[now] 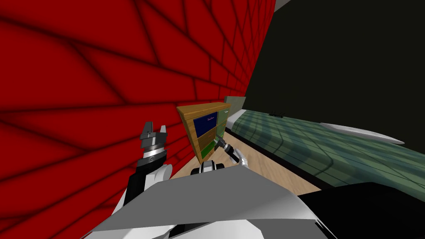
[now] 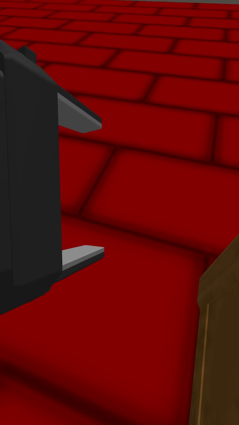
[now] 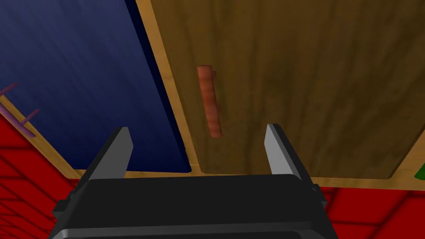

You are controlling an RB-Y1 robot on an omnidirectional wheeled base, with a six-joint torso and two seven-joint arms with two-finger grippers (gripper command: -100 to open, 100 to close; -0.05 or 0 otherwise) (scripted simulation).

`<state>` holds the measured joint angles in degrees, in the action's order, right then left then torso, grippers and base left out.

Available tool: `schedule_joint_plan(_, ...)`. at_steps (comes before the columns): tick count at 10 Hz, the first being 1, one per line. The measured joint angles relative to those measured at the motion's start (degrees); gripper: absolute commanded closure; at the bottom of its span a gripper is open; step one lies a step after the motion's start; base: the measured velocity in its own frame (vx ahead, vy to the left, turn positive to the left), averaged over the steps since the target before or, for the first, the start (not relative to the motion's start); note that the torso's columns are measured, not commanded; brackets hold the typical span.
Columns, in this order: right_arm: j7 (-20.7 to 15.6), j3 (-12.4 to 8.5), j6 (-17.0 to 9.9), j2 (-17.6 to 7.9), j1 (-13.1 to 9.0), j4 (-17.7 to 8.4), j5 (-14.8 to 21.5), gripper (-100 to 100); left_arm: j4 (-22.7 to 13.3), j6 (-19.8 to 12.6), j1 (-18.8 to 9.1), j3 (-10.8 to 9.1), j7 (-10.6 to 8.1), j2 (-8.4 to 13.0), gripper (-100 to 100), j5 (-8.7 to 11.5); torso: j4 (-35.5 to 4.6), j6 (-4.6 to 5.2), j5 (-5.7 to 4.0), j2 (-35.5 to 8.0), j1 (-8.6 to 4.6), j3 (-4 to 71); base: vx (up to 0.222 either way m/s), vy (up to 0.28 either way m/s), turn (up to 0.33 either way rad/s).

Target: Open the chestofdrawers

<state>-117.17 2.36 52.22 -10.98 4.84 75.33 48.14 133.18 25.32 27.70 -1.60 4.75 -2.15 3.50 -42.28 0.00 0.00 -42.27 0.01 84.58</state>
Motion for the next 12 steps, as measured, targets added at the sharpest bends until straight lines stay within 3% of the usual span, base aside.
schedule_joint_plan(6,-8.5,-0.9,0.3,3.0,-0.1,-3.0,2.4,-100,0.0,0.0,0.0,0.00,0.00,0.0,0,0.0,0.0,0.00,0.00,-0.1,0.01,0.0,0.004,0.015,-0.052)
schedule_joint_plan(11,-15.7,-2.1,0.8,10.9,-0.9,-6.8,4.5,-100,0.0,0.0,0.0,0.00,0.00,0.0,0,0.0,0.0,0.00,0.00,0.0,-0.01,0.0,-0.005,0.014,-0.039)
schedule_joint_plan(12,-15.9,-1.8,0.5,12.6,0.1,-5.4,5.0,-100,0.0,0.0,0.0,0.00,0.00,0.0,0,0.0,0.0,0.00,0.00,0.0,-0.03,0.0,0.000,0.000,0.000)
